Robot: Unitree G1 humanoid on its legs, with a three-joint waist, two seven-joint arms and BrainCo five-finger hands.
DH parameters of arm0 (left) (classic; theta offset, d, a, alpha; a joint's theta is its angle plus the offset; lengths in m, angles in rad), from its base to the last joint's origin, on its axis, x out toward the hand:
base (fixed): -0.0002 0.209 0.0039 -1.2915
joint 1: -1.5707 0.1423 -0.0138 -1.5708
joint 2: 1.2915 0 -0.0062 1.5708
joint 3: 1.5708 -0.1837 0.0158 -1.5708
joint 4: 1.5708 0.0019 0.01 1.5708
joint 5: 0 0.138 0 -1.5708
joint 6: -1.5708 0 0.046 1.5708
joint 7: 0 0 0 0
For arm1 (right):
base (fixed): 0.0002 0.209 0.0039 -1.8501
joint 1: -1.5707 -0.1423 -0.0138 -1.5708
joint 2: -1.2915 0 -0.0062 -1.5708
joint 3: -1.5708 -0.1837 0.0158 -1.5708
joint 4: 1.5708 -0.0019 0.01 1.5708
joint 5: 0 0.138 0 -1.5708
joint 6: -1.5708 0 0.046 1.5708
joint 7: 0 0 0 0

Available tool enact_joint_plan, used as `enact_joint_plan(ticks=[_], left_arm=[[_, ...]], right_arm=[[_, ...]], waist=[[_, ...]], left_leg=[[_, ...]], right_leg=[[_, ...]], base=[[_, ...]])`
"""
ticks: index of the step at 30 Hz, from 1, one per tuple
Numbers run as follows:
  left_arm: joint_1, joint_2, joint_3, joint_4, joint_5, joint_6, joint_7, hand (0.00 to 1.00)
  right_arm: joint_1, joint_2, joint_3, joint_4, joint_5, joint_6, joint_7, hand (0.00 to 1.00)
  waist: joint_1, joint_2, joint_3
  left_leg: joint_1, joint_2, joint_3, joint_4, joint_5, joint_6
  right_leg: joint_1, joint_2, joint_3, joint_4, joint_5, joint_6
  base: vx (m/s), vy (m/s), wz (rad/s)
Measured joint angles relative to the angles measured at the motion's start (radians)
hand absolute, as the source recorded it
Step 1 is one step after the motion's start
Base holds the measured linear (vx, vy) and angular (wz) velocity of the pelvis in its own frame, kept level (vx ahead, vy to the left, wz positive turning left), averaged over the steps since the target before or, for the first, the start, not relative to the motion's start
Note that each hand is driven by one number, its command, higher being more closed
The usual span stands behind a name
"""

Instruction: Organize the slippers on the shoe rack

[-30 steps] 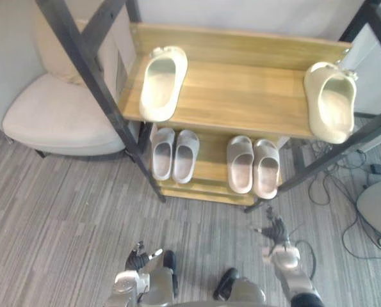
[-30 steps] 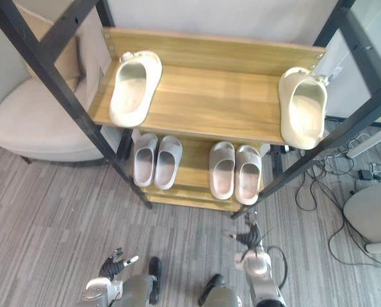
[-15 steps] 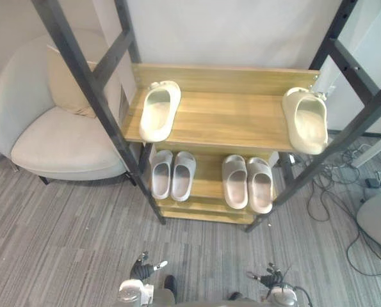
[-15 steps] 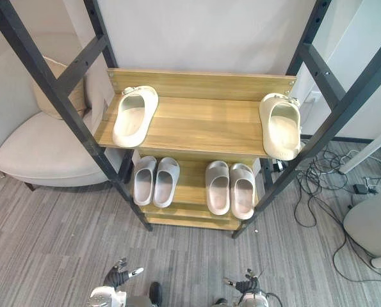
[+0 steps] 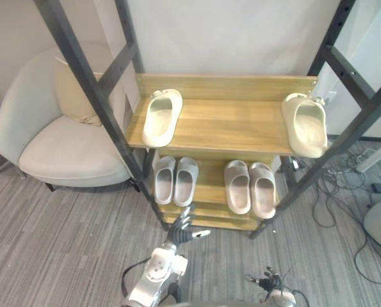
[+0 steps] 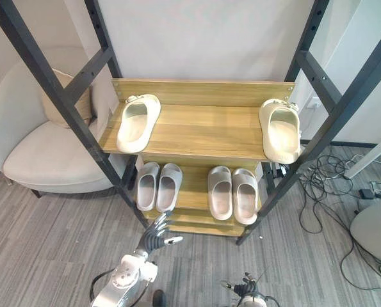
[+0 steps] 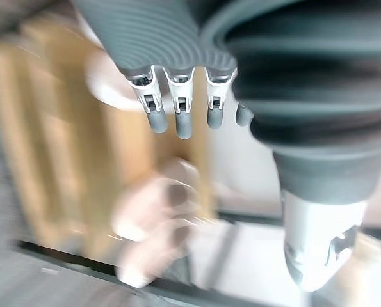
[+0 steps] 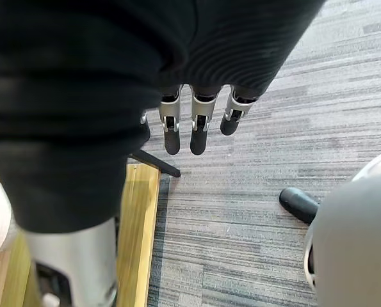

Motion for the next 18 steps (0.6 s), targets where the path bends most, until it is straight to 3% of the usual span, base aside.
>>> enact_joint_plan(ticks=[5, 10, 18], left_arm=[[-0.033, 0.027, -0.004, -0.158, -0.006, -0.011, 0.013, 0.0], [-0.131, 0.038, 0.024, -0.321, -0.004, -0.037, 0.08, 0.0], [-0.242, 0.036, 0.085, -0.363, 0.051, -0.054, 0.16, 0.0]], right_arm=[[0.001, -0.013, 0.03, 0.0, -0.001, -0.001, 0.006, 0.0], [0.004, -0.021, 0.049, 0.009, -0.002, -0.002, 0.008, 0.0], [0.003, -0.043, 0.081, 0.019, -0.003, -0.003, 0.019, 0.0]], waist=[[0.0, 0.002, -0.006], [0.0, -0.004, -0.018], [0.0, -0.006, -0.042]], left_leg=[[0.0, 0.0, -0.002, -0.001, 0.0, 0.0], [0.0, 0.005, 0.005, 0.0, 0.0, 0.0], [-0.006, 0.009, 0.01, 0.002, 0.0, 0.0]], right_leg=[[0.002, 0.001, -0.002, -0.004, 0.0, 0.0], [0.0, -0.004, 0.009, 0.007, -0.001, 0.001], [-0.018, -0.008, 0.021, 0.031, -0.011, -0.001]], base=[[0.0, 0.0, 0.0], [-0.01, 0.005, -0.04], [-0.01, 0.004, -0.02]])
